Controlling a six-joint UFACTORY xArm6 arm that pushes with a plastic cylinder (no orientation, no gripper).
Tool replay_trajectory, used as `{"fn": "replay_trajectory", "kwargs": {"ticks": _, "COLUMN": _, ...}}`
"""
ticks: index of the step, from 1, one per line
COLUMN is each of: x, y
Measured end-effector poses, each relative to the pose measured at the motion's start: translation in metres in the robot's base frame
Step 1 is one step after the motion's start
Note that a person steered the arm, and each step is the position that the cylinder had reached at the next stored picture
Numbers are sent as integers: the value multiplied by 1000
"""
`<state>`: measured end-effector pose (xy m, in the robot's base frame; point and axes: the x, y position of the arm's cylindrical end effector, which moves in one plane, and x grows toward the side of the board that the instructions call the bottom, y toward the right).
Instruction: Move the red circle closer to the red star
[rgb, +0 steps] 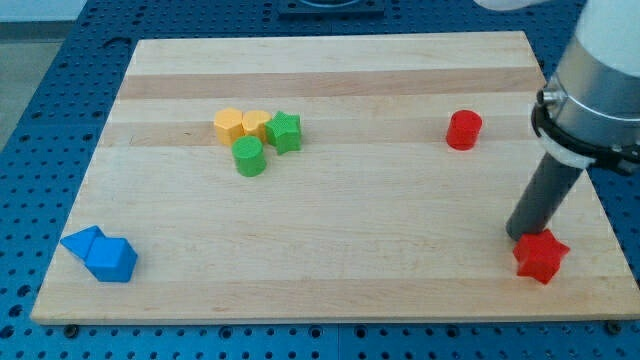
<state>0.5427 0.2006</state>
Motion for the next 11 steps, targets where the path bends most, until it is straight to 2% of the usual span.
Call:
{"fn": "replay_trajectory", "kwargs": {"ticks": 1, "x": -2, "y": 2}}
{"fn": "replay_trajectory", "kwargs": {"ticks": 4, "x": -138, "y": 21}}
{"fn": "replay_trajectory", "kwargs": {"ticks": 5, "x": -175, "y": 6}}
{"fn": "replay_trajectory", "kwargs": {"ticks": 6, "x": -192, "y": -39}}
{"fn": "replay_trajectory", "kwargs": {"ticks": 7, "x": -192, "y": -68}}
{"fn": "replay_trajectory", "kwargs": {"ticks": 9, "x": -186, "y": -9}}
{"fn": "replay_trajectory", "kwargs": {"ticks": 11, "x": -173, "y": -9}}
